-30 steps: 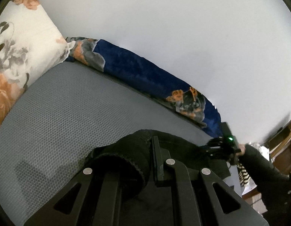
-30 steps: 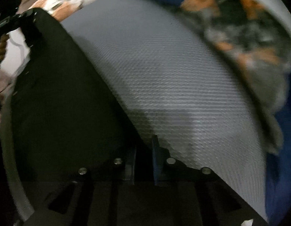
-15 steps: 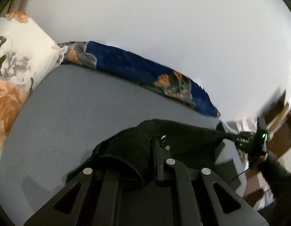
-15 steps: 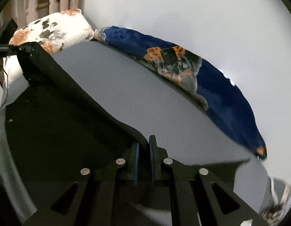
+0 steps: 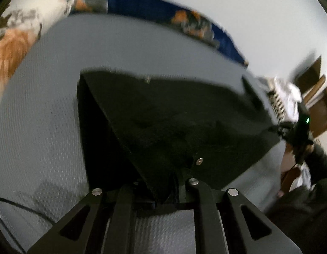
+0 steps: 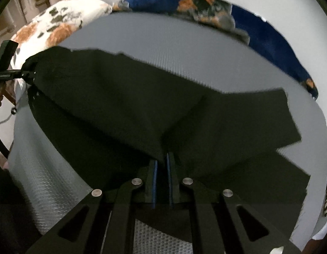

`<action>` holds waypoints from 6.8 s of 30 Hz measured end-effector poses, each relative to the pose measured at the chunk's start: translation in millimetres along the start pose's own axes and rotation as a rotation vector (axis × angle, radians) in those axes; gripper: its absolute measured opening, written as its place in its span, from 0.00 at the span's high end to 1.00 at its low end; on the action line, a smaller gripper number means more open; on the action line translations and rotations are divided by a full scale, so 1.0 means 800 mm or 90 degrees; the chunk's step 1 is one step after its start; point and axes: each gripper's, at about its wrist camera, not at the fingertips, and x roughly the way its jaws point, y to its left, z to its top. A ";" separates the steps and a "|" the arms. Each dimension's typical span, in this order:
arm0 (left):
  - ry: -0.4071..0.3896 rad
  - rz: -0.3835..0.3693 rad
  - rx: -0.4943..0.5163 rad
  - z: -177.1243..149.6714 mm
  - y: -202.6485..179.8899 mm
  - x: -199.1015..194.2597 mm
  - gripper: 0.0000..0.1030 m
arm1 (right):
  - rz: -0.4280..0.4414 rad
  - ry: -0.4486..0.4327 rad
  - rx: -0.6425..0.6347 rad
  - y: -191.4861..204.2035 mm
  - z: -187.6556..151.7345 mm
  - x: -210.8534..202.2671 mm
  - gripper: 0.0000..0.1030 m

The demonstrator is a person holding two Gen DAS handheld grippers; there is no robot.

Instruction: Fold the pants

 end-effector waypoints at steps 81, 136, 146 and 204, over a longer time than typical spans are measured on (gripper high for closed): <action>0.001 0.369 -0.045 -0.017 -0.012 -0.040 0.44 | 0.072 0.025 0.095 0.026 -0.066 0.013 0.90; 0.036 0.062 0.275 0.013 -0.362 0.230 0.91 | 0.168 -0.175 0.661 -0.349 -0.138 0.017 0.76; 0.042 0.070 0.266 0.014 -0.362 0.233 0.91 | 0.136 -0.195 0.657 -0.367 -0.109 0.020 0.96; -0.062 0.122 0.070 0.070 -0.268 0.178 0.37 | 0.070 -0.082 0.522 -0.427 -0.151 -0.006 0.73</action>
